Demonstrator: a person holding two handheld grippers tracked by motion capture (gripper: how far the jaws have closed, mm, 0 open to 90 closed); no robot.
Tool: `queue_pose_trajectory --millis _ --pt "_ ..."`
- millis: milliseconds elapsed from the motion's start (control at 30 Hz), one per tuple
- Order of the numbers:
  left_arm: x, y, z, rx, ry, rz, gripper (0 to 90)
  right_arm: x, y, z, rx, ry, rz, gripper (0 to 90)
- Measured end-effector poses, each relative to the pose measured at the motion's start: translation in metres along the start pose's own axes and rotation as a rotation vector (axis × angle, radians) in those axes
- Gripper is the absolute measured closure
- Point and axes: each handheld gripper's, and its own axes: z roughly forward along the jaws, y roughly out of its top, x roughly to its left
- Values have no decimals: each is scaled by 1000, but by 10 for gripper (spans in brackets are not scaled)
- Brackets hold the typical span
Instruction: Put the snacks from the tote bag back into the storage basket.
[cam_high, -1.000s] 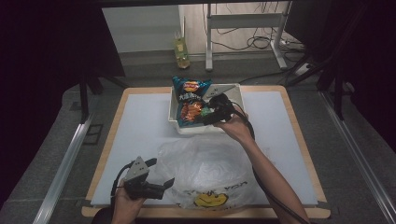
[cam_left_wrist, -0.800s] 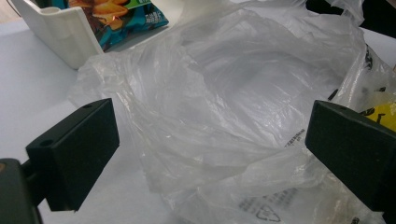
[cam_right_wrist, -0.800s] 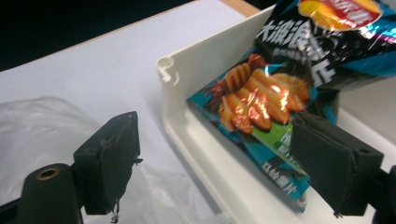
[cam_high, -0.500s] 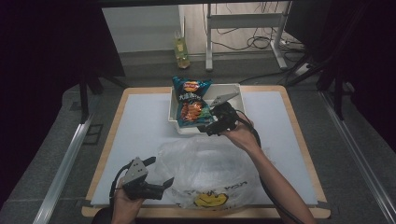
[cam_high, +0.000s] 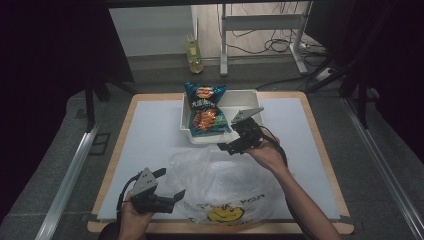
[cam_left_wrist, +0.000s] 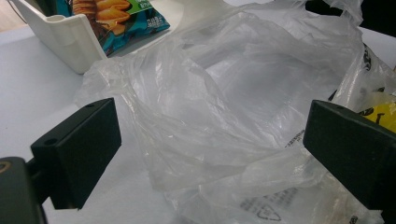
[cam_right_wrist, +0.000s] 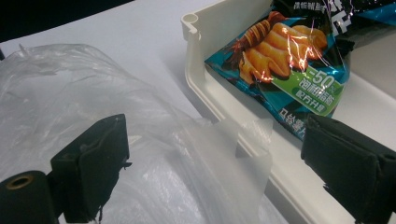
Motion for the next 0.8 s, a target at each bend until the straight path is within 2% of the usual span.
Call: queue_pose_trajectory --millis 233,533,800 --pt "0 0 -1 3 1 1 41 4 -7 -8 -8 -13 -4 80" --pt "3 0 -5 -4 15 -1 41 11 -16 -23 -28 -27 -7 80" --pt "3 1 -5 8 20 4 40 19 -23 -38 -37 -42 -15 80"
